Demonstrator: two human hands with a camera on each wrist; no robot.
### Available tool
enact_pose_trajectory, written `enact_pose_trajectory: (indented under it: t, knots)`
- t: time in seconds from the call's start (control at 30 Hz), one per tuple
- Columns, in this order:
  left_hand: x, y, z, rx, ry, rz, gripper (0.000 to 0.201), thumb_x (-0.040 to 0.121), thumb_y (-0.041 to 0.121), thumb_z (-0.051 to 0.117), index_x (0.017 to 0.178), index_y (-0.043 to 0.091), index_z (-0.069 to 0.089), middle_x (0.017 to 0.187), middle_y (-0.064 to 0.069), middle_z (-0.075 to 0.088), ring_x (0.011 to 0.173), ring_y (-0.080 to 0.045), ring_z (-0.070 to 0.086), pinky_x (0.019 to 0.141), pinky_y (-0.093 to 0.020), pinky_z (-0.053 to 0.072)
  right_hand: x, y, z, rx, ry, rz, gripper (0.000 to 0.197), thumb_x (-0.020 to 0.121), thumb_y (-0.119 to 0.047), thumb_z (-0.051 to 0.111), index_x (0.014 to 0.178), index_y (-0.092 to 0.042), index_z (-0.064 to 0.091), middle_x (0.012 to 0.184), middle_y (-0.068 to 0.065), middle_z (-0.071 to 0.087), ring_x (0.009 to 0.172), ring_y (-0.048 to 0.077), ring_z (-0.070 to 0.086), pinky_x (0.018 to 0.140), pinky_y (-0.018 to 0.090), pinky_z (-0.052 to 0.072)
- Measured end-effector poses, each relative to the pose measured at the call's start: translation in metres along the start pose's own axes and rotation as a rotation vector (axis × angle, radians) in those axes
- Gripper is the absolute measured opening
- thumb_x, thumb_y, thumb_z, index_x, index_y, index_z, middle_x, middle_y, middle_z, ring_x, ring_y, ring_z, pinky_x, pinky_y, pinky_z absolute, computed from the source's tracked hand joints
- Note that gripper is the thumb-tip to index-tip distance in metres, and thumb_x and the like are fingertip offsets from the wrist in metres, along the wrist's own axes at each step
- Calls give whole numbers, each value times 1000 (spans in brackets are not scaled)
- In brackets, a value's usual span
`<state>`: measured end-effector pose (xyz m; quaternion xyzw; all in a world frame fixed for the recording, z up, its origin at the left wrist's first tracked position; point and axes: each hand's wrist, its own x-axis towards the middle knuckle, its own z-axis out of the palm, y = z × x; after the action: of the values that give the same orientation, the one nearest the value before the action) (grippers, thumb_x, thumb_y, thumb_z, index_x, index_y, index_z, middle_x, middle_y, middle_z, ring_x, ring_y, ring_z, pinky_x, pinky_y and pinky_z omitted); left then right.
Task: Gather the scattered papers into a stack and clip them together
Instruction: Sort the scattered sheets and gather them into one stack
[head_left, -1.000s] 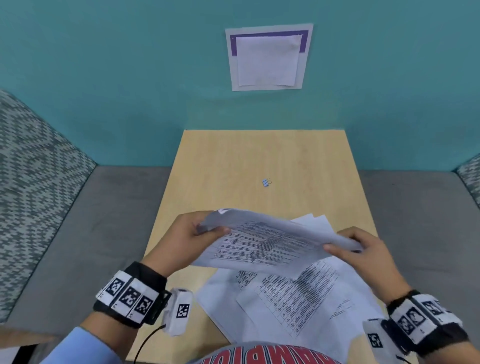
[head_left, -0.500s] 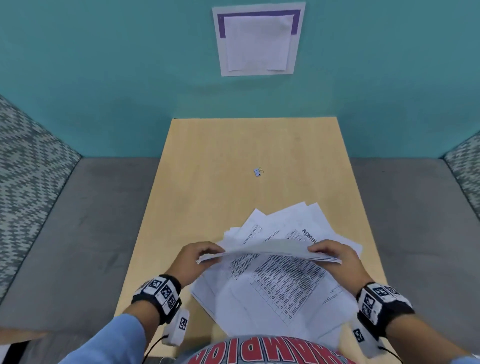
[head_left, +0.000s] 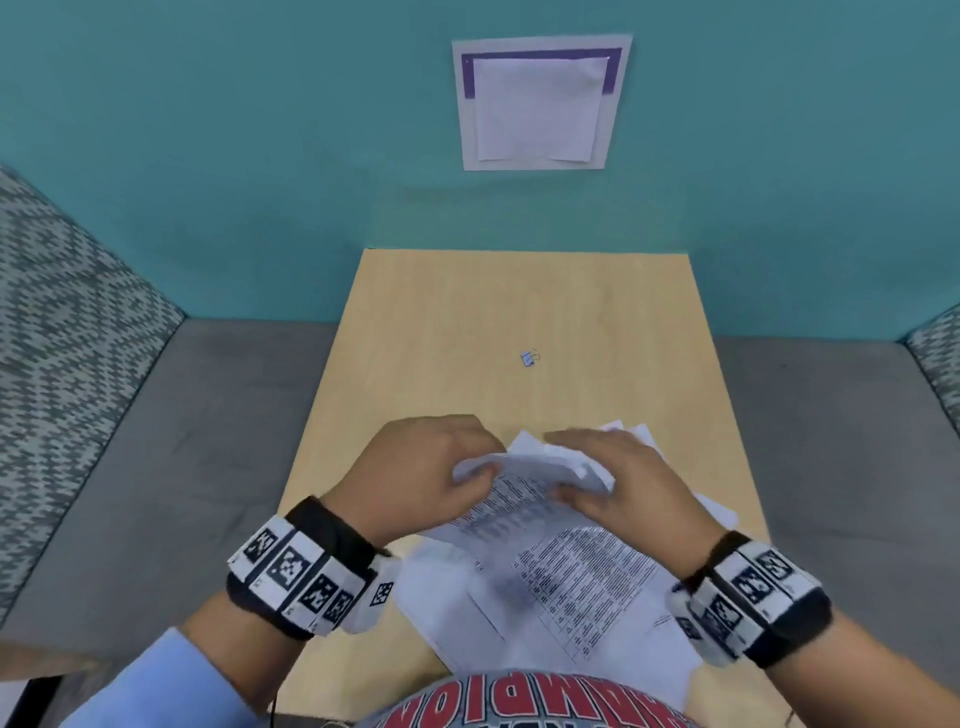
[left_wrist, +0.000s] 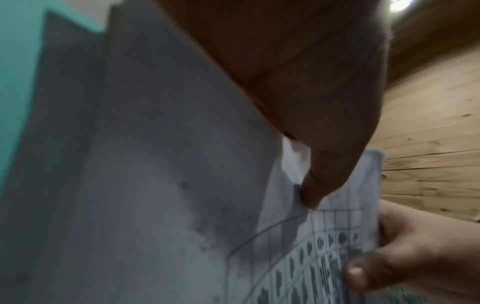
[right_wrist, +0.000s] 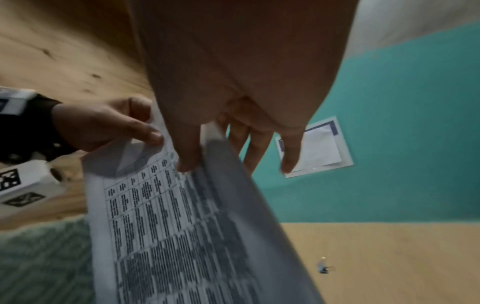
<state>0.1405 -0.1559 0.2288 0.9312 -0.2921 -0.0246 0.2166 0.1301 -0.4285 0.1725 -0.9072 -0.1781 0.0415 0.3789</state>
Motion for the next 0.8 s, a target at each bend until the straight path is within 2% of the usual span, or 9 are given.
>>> enact_pose_trajectory:
  t: [0.07,0.13,0.23,0.37,0.5,0.6,0.63,0.7,0.8]
  knots:
    - [8,15,-14,148,-20,23,19,97,39,55,109,37,69,102,13,72,89,-16,72,64,-37,56,9,-10,5,180,-37,58,26,93,-25,78,99,-50,74,87,-11,79,77,9,68,72,28,49]
    - [3,19,-33,166,24,-65,27,97,44,61,123,45,62,109,18,73,96,-14,73,70,-36,57,10,-14,1,319,71,150,18,93,-23,78,89,-40,78,77,-11,77,69,11,69,67,27,51]
    - [-16,11,-56,-119,169,-263,39,88,43,82,124,45,66,101,18,78,87,-7,75,79,-30,61,0,-14,-17,603,266,281,15,87,-13,83,101,-17,83,97,-5,84,93,10,79,84,23,61]
    - [-21,-7,-16,-796,226,-335,37,75,17,93,108,24,79,107,12,82,99,-3,77,93,-17,57,-16,-8,-20,641,302,284,19,86,-6,82,104,-9,81,100,1,84,93,9,78,84,20,60]
    - [-18,-32,75,-900,22,-477,34,82,6,90,113,17,81,112,1,82,101,-9,75,89,-20,57,-21,17,23,574,200,368,25,81,-14,89,105,-12,81,100,3,83,93,14,77,81,23,60]
    - [-20,-43,113,-939,41,-606,19,88,12,86,104,23,83,103,7,84,95,-5,77,86,-23,55,-23,39,54,584,185,542,49,71,-48,91,110,-20,80,98,8,84,93,39,77,82,52,61]
    - [-20,-45,117,-928,64,-647,17,89,16,86,102,26,82,103,6,85,94,-4,78,87,-26,55,-22,42,58,581,200,547,42,73,-47,89,106,-22,81,97,9,84,92,39,77,84,54,60]
    - [-19,-49,119,-885,108,-684,16,87,24,88,102,28,81,106,2,85,97,-6,78,91,-34,59,-23,44,60,634,220,522,18,85,-30,85,102,-24,82,98,4,84,97,28,79,92,48,62]
    - [-20,-58,104,-775,121,-690,24,88,36,85,105,20,82,104,-3,85,98,-15,80,93,-44,64,-34,54,59,686,264,529,21,87,-25,84,107,-22,77,106,0,82,104,20,77,95,39,59]
